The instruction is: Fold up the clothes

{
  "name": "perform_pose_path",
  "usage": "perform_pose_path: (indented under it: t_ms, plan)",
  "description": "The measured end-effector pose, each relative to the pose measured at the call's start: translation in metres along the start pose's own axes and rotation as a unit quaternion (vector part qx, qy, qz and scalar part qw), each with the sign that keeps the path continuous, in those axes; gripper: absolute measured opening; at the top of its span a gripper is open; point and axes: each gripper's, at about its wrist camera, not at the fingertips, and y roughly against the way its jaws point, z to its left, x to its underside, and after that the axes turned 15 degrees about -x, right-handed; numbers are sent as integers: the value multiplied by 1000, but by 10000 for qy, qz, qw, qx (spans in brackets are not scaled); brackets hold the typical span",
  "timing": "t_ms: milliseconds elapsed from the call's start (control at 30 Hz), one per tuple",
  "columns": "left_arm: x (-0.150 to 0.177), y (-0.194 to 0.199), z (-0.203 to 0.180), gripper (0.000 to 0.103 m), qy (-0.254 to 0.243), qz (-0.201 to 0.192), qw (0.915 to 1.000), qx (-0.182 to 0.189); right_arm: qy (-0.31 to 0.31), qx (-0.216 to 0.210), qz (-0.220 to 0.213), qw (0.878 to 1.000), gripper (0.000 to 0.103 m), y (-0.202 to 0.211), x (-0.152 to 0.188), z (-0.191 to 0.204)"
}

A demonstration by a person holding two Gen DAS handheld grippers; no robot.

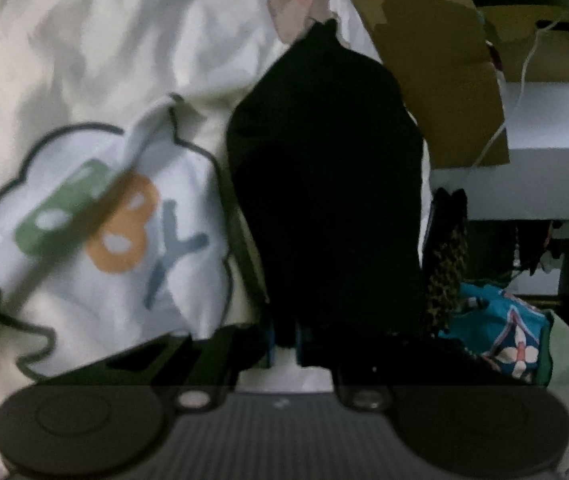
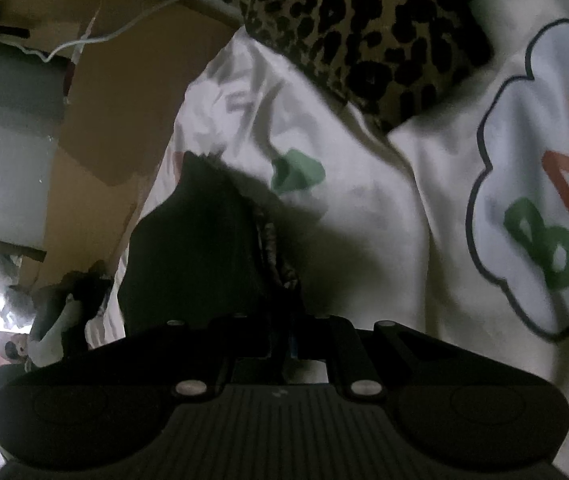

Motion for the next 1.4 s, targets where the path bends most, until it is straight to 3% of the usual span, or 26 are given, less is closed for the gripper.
perform_pose_path:
  t_ms: [367,433,500,700,1033,1100,1200,1400]
  plan:
    - [1,4,-10,9,50,35,9998,171,-146,116,-11,9998,11,-3,-3,-7]
    - [1,7,-11,9,72,26,9997,215,-302,119,-82,9994,19,0,1,-11]
    - [0,9,-13,9,92,31,9996,268,-447,71,-112,9989,35,4,6,-13]
    - [-3,16,-24,9,68,41,9991,408,-849,-215,0,9962,51,17,22,-15]
    - [-5,20,-33,9,218,23,9981,581,-1086,-696,561,9901,51,-8,59,4]
    - [-6,19,-32,9,282,51,9978,603,-1122,-768,677,9884,56,-16,67,8]
    - [-6,19,-32,9,336,72,9973,654,-1216,-773,824,9861,63,-29,81,10]
    - [-8,21,-35,9,402,91,9962,772,-1348,-781,1094,9817,63,-55,102,15]
